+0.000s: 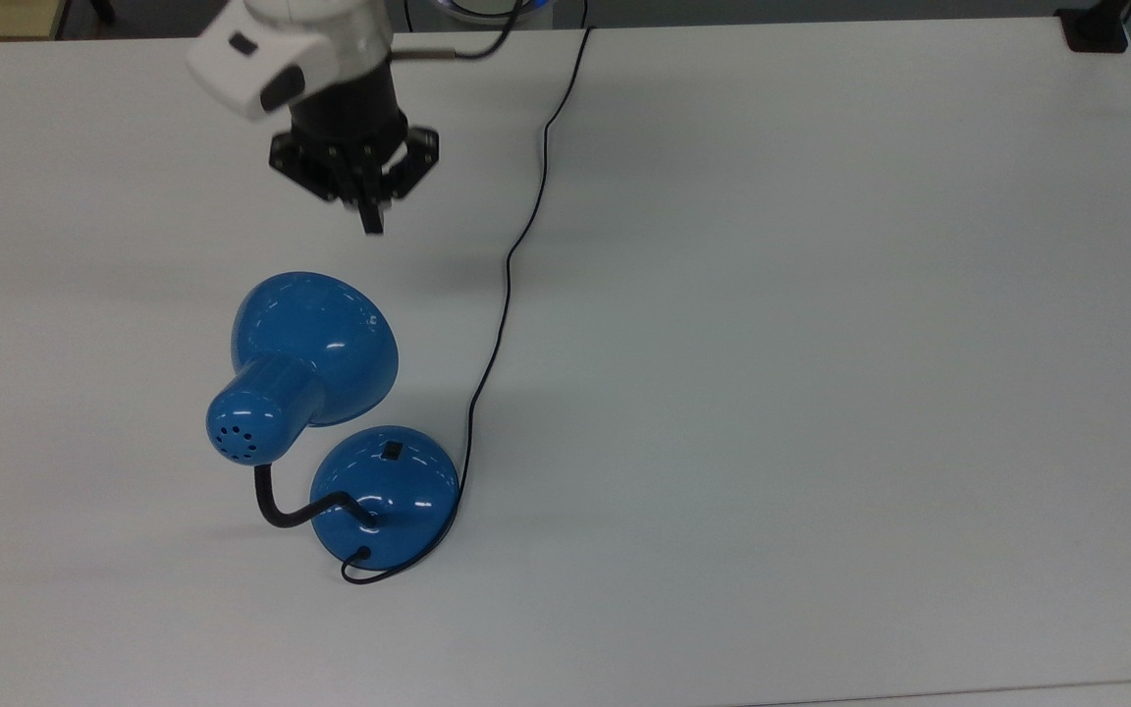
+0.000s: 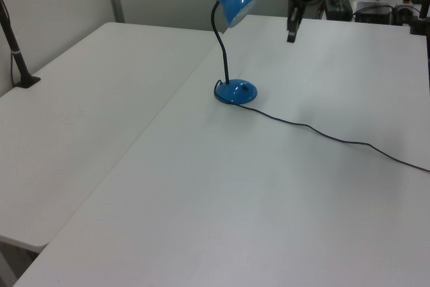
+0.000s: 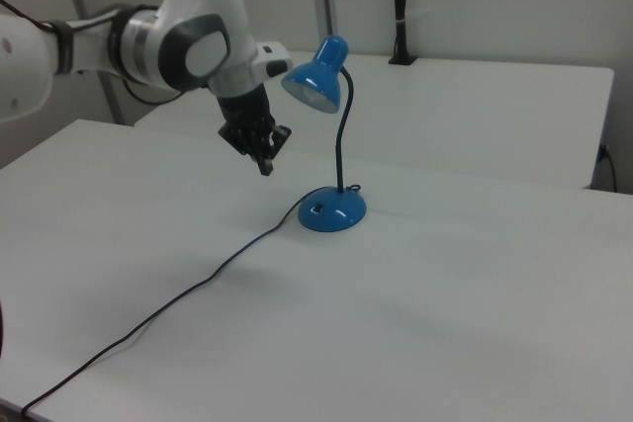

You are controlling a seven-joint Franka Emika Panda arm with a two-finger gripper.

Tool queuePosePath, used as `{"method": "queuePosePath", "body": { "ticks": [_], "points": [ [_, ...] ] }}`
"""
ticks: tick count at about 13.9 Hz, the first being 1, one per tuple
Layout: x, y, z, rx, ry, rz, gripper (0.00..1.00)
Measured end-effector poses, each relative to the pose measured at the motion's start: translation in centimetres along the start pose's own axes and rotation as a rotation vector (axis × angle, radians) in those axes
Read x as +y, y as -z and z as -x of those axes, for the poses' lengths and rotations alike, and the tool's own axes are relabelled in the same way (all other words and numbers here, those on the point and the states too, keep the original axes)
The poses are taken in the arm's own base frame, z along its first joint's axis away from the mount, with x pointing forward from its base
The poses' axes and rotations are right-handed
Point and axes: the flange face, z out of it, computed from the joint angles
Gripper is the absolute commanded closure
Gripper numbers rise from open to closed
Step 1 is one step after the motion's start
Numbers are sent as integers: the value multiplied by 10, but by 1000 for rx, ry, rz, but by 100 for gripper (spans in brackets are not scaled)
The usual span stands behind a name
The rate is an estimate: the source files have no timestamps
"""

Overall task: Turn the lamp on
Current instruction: 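Move the gripper down toward the switch on the blue lamp base, then press down on the lamp base switch with the gripper fingers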

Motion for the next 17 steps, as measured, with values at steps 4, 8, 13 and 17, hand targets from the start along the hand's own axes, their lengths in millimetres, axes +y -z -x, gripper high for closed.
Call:
{"method": "queuePosePath", "body": {
  "ticks": [4, 8, 13, 17],
  "points": [
    [-5, -60, -21, 85, 1, 21, 100],
    [-16, -104, -10, 196, -9, 29, 100],
    [-16, -123, 1, 328, -86, 39, 100],
    [-12, -134, -23, 373, -131, 24, 100]
  ]
}}
